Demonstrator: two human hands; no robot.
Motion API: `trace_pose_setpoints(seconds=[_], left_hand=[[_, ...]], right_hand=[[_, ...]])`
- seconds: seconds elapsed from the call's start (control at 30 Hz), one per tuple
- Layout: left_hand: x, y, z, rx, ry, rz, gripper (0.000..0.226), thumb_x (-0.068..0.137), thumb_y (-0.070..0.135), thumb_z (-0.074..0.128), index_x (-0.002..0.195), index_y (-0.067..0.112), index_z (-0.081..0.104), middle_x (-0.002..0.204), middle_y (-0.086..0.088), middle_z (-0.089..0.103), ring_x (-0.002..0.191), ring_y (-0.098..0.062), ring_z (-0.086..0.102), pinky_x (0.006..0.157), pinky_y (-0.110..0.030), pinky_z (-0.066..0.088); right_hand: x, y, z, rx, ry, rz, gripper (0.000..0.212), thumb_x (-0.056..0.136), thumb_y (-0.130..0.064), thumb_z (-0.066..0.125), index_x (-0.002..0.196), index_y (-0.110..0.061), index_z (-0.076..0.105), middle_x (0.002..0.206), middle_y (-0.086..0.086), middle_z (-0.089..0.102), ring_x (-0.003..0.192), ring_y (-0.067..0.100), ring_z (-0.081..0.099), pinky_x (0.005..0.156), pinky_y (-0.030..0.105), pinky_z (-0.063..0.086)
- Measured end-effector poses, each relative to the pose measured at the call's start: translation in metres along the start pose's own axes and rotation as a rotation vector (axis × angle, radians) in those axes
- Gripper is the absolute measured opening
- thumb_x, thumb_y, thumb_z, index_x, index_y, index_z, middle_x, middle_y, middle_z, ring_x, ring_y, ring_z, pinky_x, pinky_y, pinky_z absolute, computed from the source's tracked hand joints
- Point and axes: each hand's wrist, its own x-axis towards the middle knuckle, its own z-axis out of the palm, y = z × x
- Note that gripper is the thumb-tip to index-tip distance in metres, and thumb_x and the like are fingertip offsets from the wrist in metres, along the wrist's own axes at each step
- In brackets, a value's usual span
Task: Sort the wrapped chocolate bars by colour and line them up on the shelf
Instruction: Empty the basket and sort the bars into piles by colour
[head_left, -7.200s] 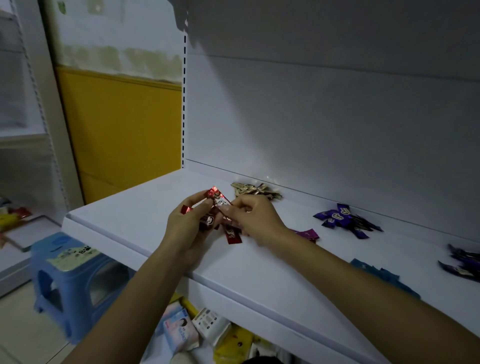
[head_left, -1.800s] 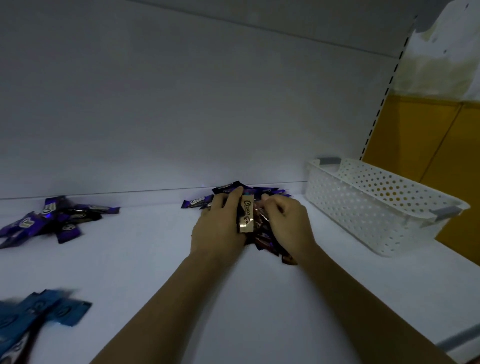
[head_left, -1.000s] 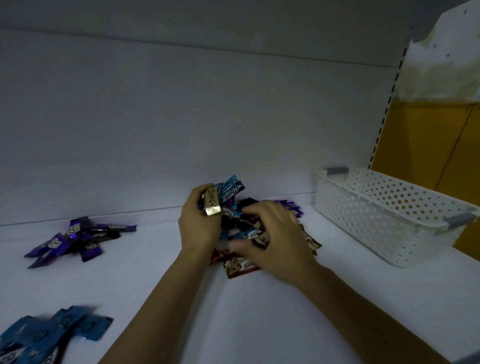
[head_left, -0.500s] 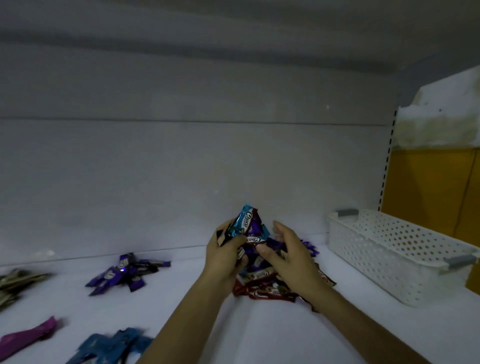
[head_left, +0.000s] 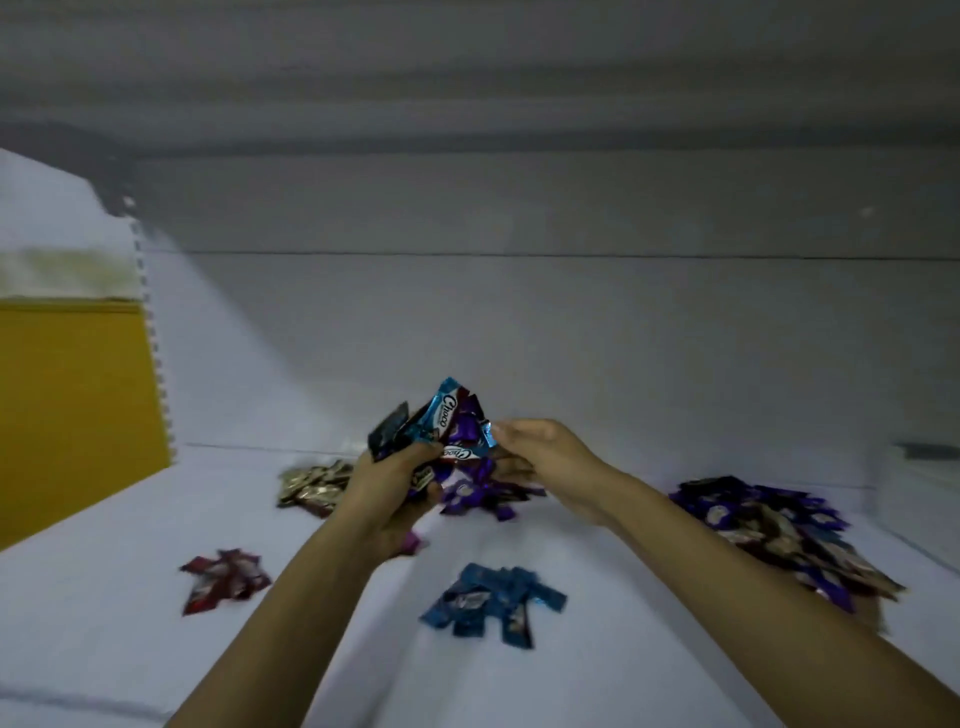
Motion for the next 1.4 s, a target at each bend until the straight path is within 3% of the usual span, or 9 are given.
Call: trace_pose_setpoints(seconds=[0.37,0.53,0.67,0.8,0.93,1.1,1.2,1.3,1.4], left_hand=[[-0.025,-0.018,-0.077,-0.051,0.113,-0.017,0.024,0.085,-0.002,0.063,0.105,0.010,0.060,0.071,-0.005,0.074,0.056,-0.013,0.069,0.041,-0.021,0.047],[-0.022,-0.038,-0.080,-0.079,0.149,-0.074,0.025,0.083,-0.002,0.065,0.105,0.009,0.060,0.075,-0.008,0.075,0.060,-0.015,0.068,0.041,-0.022,0.047],[-0.024,-0.046,-0.078,-0.088,0.122,-0.065,0.025,0.086,-0.002,0.061,0.109,0.007,0.061,0.077,-0.007,0.074,0.058,-0.012,0.067,0.040,-0.020,0.046],[-0.027,-0.046,-0.083,-0.158,0.110,-0.096,0.031,0.082,-0.001,0.064,0.111,0.007,0.061,0.086,-0.011,0.073,0.065,-0.014,0.066,0.039,-0.019,0.043],[-0.031,-0.044,-0.080,-0.217,0.088,-0.133,0.043,0.066,0.002,0.068,0.109,0.005,0.062,0.087,-0.014,0.071,0.065,-0.015,0.064,0.039,-0.019,0.042],[-0.035,-0.043,-0.077,-0.216,0.117,-0.099,0.026,0.081,-0.001,0.062,0.106,0.006,0.063,0.083,-0.011,0.073,0.067,-0.015,0.063,0.040,-0.018,0.043],[-0.035,-0.044,-0.074,-0.177,0.177,-0.051,0.023,0.085,-0.002,0.061,0.104,0.011,0.063,0.081,-0.008,0.074,0.065,-0.013,0.064,0.040,-0.018,0.045],[-0.034,-0.044,-0.072,-0.188,0.230,-0.047,0.024,0.085,-0.002,0.064,0.104,0.012,0.063,0.079,-0.006,0.075,0.065,-0.013,0.065,0.040,-0.019,0.046],[-0.034,-0.045,-0.072,-0.181,0.250,-0.041,0.026,0.084,-0.002,0.065,0.106,0.012,0.062,0.080,-0.006,0.075,0.064,-0.013,0.066,0.041,-0.019,0.047]], right_hand=[[-0.004,0.042,0.057,0.013,0.164,-0.007,0.021,0.095,-0.007,0.049,0.082,-0.011,0.065,0.072,0.001,0.072,0.064,0.010,0.069,0.060,0.013,0.051],[-0.022,0.068,0.013,-0.112,0.201,0.048,0.026,0.095,-0.011,0.046,0.074,-0.010,0.062,0.070,-0.002,0.063,0.068,0.010,0.058,0.069,0.024,0.042],[-0.025,0.083,0.006,-0.490,0.083,0.035,0.026,0.092,-0.015,0.051,0.077,0.002,0.063,0.081,0.008,0.061,0.077,0.019,0.054,0.074,0.032,0.042],[-0.024,0.079,0.015,-0.573,0.160,-0.142,0.019,0.090,-0.028,0.059,0.088,-0.015,0.072,0.096,-0.006,0.067,0.094,0.007,0.059,0.087,0.026,0.046],[-0.005,0.057,0.042,-0.469,-0.139,-0.195,0.019,0.088,-0.035,0.062,0.104,-0.028,0.069,0.102,-0.020,0.064,0.095,-0.010,0.055,0.082,0.014,0.042],[0.029,0.048,0.066,-0.538,-0.411,-0.115,0.019,0.086,-0.023,0.068,0.099,-0.010,0.072,0.096,0.005,0.071,0.087,0.012,0.064,0.084,0.030,0.048],[0.049,0.046,0.052,-0.551,-0.462,-0.021,0.008,0.084,-0.020,0.070,0.090,-0.014,0.072,0.087,0.001,0.071,0.080,0.007,0.064,0.081,0.027,0.049],[0.063,0.048,0.030,-0.518,-0.340,0.015,0.015,0.084,-0.028,0.070,0.085,-0.014,0.073,0.078,-0.002,0.072,0.073,0.008,0.065,0.067,0.015,0.049],[0.072,0.067,0.012,-0.520,-0.028,0.020,0.021,0.086,-0.033,0.067,0.085,-0.013,0.072,0.078,0.003,0.071,0.071,0.017,0.063,0.064,0.022,0.053]])
